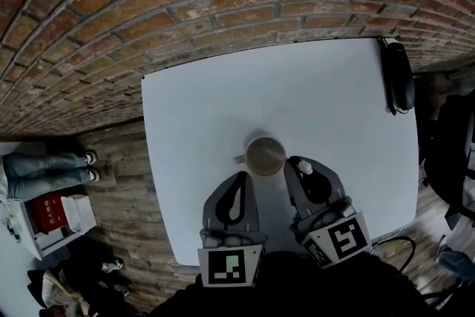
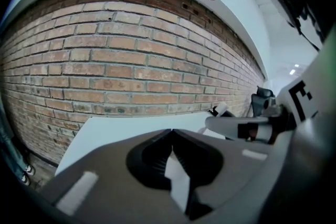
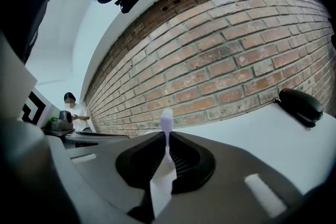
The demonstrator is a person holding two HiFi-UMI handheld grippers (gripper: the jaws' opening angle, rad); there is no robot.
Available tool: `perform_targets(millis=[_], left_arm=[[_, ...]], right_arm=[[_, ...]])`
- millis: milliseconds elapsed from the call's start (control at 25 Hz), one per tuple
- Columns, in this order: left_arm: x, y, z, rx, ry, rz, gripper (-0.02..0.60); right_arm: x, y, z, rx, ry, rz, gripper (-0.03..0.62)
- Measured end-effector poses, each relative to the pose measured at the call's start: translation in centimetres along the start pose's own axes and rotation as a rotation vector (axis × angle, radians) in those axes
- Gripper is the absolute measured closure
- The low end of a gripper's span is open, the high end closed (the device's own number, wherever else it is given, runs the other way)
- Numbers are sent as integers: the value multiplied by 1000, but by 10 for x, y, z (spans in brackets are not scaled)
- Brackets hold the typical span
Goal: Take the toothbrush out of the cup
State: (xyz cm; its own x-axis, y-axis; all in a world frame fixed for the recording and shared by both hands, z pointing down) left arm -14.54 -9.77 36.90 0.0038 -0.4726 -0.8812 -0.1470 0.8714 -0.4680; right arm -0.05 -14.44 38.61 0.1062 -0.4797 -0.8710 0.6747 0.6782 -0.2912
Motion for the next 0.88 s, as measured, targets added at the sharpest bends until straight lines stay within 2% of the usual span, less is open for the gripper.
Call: perform_targets(millis=[480, 880], left_arm=[[16, 40, 3, 1, -8, 122, 572], [21, 84, 11, 6, -25, 190, 574]], right_arm=[[28, 31, -37, 23, 102, 102, 571], [36, 69, -71, 33, 157, 180, 571]])
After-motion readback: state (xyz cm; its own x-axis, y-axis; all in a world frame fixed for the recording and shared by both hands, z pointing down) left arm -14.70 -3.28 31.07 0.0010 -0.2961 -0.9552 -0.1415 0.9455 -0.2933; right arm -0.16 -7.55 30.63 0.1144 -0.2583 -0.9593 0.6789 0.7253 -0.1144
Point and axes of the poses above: the fingertips, and each gripper's own axes: y backward along the fingers, z to its right, x out of its top, the point moved 8 cm from there along y, backward along the fingers, and after that the axes turned 3 degrees about -y, right-handed, at the moved point
